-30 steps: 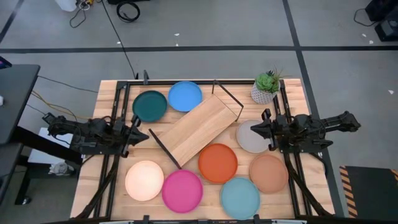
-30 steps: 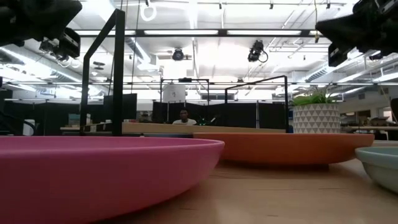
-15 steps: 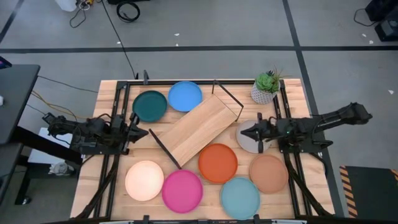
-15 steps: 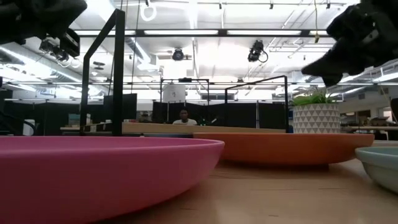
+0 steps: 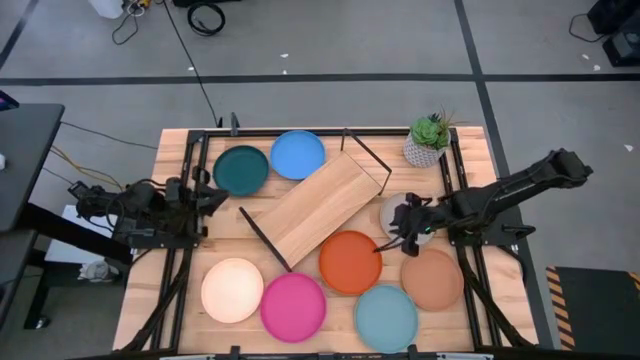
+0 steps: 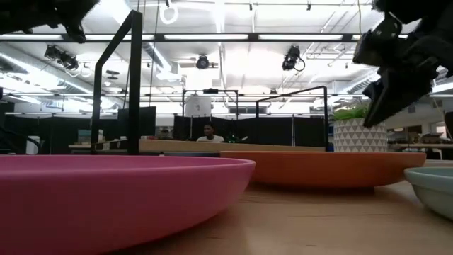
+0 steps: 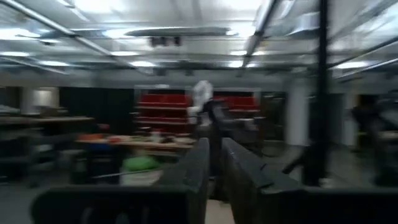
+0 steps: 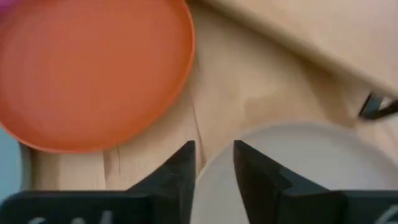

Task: Place and stack plates onto a shelf
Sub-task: Put the gray plate on the shelf, then stack the brown plate on top of the gray plate on the shelf

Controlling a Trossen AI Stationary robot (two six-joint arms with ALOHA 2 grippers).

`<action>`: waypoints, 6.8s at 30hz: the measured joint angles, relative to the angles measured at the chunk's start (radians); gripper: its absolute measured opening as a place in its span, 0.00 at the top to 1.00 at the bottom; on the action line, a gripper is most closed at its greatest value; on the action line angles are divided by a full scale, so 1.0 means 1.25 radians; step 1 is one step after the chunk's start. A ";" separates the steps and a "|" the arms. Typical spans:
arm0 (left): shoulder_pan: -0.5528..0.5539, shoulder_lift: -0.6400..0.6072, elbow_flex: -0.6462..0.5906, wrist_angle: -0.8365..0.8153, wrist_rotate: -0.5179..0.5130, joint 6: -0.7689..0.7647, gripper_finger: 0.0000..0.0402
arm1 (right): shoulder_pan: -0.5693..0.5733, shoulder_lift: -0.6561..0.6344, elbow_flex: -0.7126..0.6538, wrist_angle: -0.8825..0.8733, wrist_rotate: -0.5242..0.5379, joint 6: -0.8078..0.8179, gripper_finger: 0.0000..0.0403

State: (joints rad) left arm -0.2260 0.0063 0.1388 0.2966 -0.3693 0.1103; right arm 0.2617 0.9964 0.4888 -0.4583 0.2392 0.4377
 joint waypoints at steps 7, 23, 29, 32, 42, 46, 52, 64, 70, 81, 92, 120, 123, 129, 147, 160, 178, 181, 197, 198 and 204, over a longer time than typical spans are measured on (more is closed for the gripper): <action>-0.002 0.000 0.048 -0.044 0.104 0.098 0.74 | 0.021 0.187 0.134 -0.139 -0.001 0.136 0.61; -0.002 0.000 0.058 -0.044 0.261 -0.068 0.73 | 0.022 0.463 0.308 -0.320 -0.092 0.219 0.68; -0.002 0.000 0.058 -0.053 0.261 -0.076 0.73 | -0.007 0.487 0.307 -0.320 -0.113 0.222 0.74; -0.002 0.000 0.058 -0.065 0.261 -0.074 0.73 | -0.024 0.494 0.307 -0.315 -0.134 0.222 0.79; -0.002 0.000 0.058 -0.082 0.261 -0.075 0.73 | -0.052 0.506 0.310 -0.316 -0.186 0.240 0.96; -0.002 0.000 0.058 -0.087 0.261 -0.075 0.73 | -0.051 0.491 0.338 -0.397 -0.190 0.275 0.96; -0.002 0.000 0.058 -0.087 0.261 -0.073 0.73 | -0.030 0.465 0.424 -0.464 -0.197 0.256 0.97; -0.002 0.000 0.058 -0.089 0.254 -0.079 0.73 | 0.030 0.471 0.614 -0.442 -0.092 0.019 0.97; -0.002 0.001 0.058 -0.091 0.223 -0.105 0.73 | -0.036 0.496 0.616 -0.356 -0.082 -0.135 0.97; -0.001 0.090 0.156 -0.226 0.158 -0.163 0.73 | -0.177 0.538 0.616 -0.278 -0.083 -0.351 0.97; -0.002 0.216 0.206 -0.265 0.149 -0.184 0.73 | -0.288 0.627 0.615 -0.280 -0.055 -0.472 0.97; -0.001 0.251 0.205 -0.265 0.149 -0.207 0.73 | -0.281 0.641 0.615 -0.294 -0.105 -0.511 0.89; -0.001 0.251 0.205 -0.267 0.149 -0.206 0.73 | -0.275 0.636 0.616 -0.291 -0.104 -0.499 0.87; -0.001 0.251 0.205 -0.271 0.149 -0.204 0.73 | -0.263 0.636 0.652 -0.337 -0.079 -0.451 0.80; -0.001 0.251 0.205 -0.295 0.149 -0.114 0.73 | 0.040 0.640 0.696 -0.150 -0.108 -0.238 0.64; -0.001 0.251 0.205 -0.303 0.149 -0.112 0.73 | 0.197 0.642 0.668 -0.187 -0.010 -0.044 0.64; -0.001 0.251 0.205 -0.305 0.149 -0.120 0.73 | 0.235 0.640 0.562 -0.496 -0.233 0.598 0.67; -0.001 0.252 0.205 -0.308 0.149 -0.120 0.73 | 0.234 0.640 0.517 -0.441 -0.266 0.637 0.67; -0.001 0.251 0.205 -0.335 0.149 -0.120 0.73 | 0.218 0.636 0.462 -0.404 -0.289 0.739 0.69; -0.001 0.251 0.205 -0.338 0.149 -0.120 0.73 | 0.216 0.636 0.452 -0.388 -0.291 0.739 0.69; 0.000 0.251 0.205 -0.344 0.149 -0.120 0.73 | 0.195 0.636 0.416 -0.358 -0.291 0.699 0.78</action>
State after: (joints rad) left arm -0.2264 0.3206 0.3946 -0.1338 -0.1829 -0.0399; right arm 0.5055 1.7912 1.0090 -0.9056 -0.1245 1.3113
